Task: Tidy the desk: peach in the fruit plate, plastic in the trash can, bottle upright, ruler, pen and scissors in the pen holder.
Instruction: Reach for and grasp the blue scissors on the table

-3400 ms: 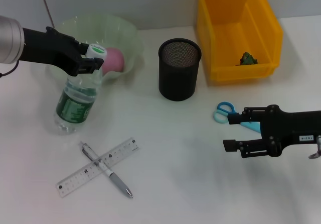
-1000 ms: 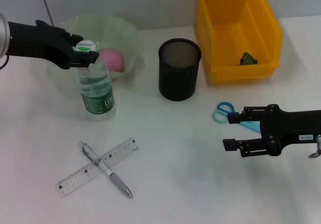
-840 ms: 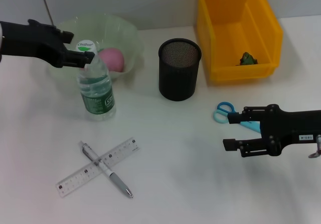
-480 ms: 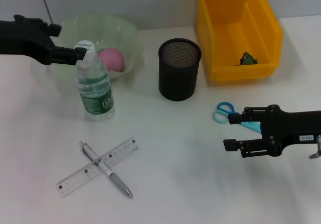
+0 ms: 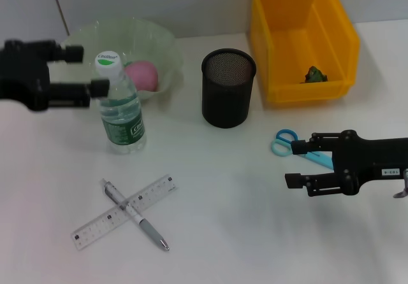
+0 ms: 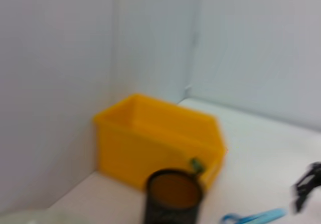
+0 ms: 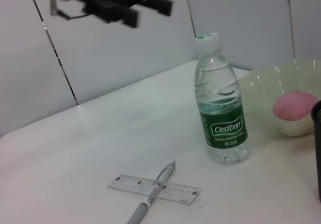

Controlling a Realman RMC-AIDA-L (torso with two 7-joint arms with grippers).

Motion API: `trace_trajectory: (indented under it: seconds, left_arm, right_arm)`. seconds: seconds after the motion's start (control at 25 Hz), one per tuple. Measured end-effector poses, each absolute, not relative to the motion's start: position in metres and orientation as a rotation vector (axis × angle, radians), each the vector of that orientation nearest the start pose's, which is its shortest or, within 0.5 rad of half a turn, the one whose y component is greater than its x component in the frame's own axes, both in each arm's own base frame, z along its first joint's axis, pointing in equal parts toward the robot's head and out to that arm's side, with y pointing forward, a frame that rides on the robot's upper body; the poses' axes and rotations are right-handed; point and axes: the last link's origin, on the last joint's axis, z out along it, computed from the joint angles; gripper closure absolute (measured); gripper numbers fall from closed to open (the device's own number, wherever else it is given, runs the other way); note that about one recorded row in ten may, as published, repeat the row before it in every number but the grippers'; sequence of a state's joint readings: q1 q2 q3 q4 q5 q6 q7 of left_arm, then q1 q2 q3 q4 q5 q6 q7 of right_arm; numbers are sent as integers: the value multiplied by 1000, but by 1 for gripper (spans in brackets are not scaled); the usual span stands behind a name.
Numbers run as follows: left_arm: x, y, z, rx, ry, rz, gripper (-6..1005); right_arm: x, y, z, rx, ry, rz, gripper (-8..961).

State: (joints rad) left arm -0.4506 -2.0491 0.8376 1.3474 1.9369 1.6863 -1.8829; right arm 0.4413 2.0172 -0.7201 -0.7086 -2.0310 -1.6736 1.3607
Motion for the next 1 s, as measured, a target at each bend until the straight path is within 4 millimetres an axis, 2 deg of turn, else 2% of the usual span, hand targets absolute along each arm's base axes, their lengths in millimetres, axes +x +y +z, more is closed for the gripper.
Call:
trace_trajectory:
  seconds: [0.08,0.24,0.28,0.32,0.6,0.76,0.8,1.0]
  left_arm:
    - [-198,328,91,-2744,-457,-634,171]
    - [-205,320,80,-2773,-430,-731,172]
    - [-207,318,74,-2786,-414,-752,172]
    - [-212,314,59,-2821,-394,-783,173]
    - [-224,311,9,-2896,-364,-849,175]
    - [-233,310,-5,-2881,-368,-851,176]
    - [-242,307,-16,-2863,-378,-844,176]
    - [-253,297,-28,-2849,-372,-851,175]
  right_arm:
    - [290,301,25,-2805,599,607,186]
    - [290,302,26,-2804,598,607,186]
    - [290,302,26,-2804,597,607,186]
    - [290,302,26,-2804,597,608,186]
    - [289,302,26,-2808,593,608,186]
    - [290,302,27,-2810,590,602,186]
    - [290,302,28,-2810,588,600,186]
    - [290,305,34,-2808,601,583,186]
